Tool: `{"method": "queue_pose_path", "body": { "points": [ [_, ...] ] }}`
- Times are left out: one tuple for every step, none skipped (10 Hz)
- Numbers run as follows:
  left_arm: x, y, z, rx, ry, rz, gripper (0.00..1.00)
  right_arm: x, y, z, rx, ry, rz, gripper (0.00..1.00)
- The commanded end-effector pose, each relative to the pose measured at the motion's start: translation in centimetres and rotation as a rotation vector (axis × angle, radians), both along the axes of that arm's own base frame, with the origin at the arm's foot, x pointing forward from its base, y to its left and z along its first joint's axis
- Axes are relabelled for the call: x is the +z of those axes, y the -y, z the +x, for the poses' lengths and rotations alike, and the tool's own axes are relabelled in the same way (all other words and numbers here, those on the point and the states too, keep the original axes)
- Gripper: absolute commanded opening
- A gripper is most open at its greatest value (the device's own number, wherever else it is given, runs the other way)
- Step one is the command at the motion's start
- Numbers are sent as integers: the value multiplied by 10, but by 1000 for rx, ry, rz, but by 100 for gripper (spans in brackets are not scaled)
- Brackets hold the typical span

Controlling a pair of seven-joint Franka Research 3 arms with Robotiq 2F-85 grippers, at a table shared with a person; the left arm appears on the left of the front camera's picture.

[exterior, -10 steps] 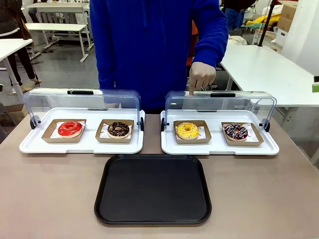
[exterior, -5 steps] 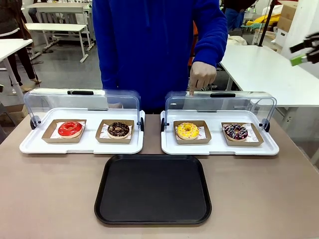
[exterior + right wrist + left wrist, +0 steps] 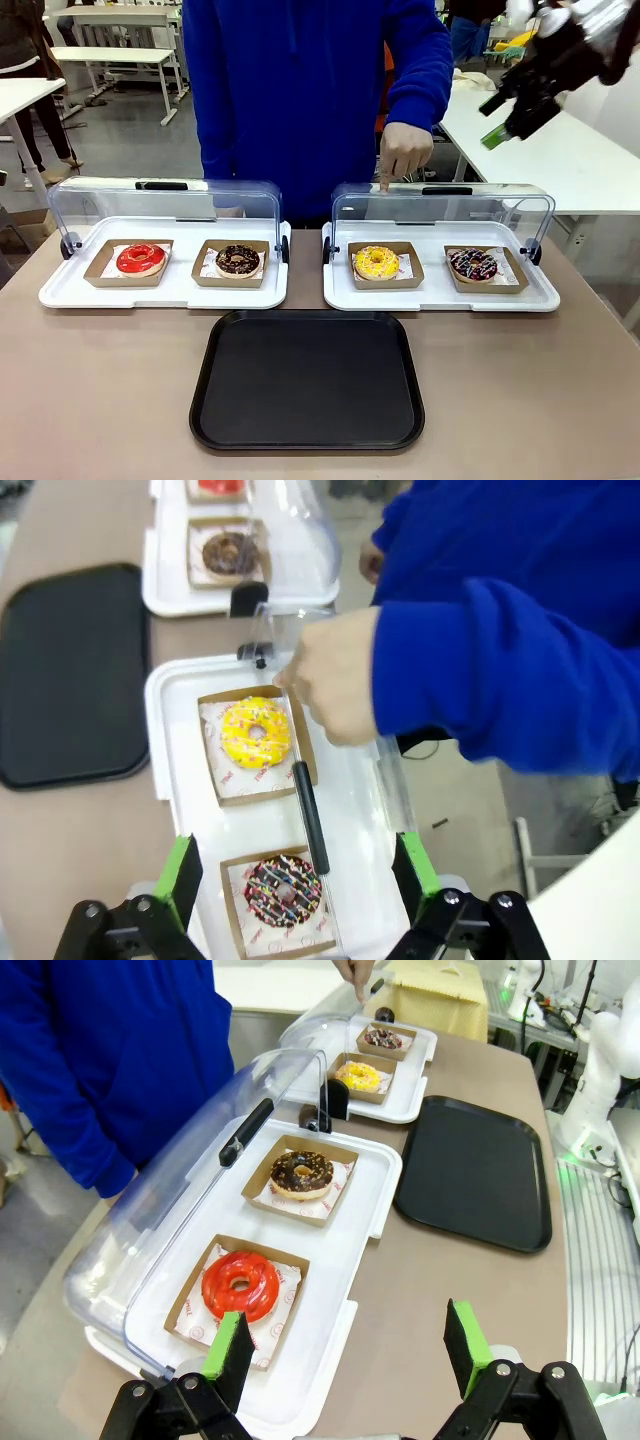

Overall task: Move the third donut from the left to the tray.
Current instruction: Pick up the Paper togo box containing the Donut indicated by the person and place it on the Handle tray.

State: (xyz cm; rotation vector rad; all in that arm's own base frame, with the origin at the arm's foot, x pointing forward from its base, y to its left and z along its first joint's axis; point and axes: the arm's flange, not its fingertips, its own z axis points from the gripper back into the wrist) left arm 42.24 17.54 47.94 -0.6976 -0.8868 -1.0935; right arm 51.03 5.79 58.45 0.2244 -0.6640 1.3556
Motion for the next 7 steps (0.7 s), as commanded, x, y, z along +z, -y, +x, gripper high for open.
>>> {"method": "queue_pose_path", "body": {
  "points": [
    [3, 1, -1, -10, 14, -12, 100, -20, -24, -25, -82, 27, -92, 100],
    [3, 1, -1, -10, 14, -12, 100, -25, -28, -36, -106, 42, -106, 100],
    [3, 1, -1, -10, 14, -12, 100, -30, -25, -43, -89, 34, -91, 100],
    [3, 1, -1, -10, 14, -12, 100, -21, -30, -16, -28, 34, -73, 100],
    [3, 1, -1, -10, 14, -12, 100, -21, -30, -16, -28, 34, -73, 100],
    [3, 1, -1, -10, 14, -12, 100, -21, -30, -16, -28, 34, -73, 100],
    [3, 1, -1, -10, 14, -12, 100, -21, -30, -16, -28, 34, -73, 100]
  ]
}}
